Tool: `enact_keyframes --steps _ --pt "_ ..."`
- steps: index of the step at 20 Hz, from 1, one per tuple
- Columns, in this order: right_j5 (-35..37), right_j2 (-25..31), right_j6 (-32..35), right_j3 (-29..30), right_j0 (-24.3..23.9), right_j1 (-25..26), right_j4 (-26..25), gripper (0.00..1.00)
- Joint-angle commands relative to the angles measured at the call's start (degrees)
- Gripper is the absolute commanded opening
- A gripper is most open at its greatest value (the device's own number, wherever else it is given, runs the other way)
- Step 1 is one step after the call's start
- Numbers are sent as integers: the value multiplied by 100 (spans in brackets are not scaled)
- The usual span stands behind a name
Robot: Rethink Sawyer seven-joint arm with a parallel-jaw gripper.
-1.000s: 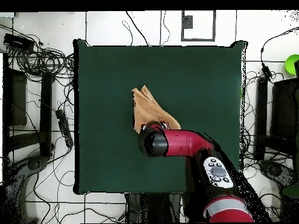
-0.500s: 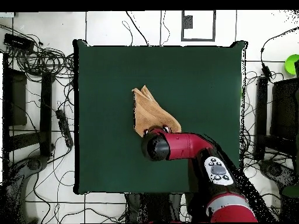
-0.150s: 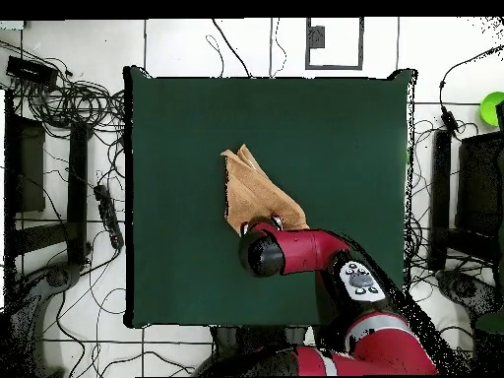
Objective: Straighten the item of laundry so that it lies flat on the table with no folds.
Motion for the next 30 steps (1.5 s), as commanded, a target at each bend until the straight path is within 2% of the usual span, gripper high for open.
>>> enact_keyframes --steps 1,7,14,30 --pt "-441 332 622 -226 89 704 -238 100" --pt "-675 326 711 -309 151 921 -272 100" --pt "-772 48 976 -192 441 809 -40 100" --pt "-727 14 981 -157 513 774 81 100"
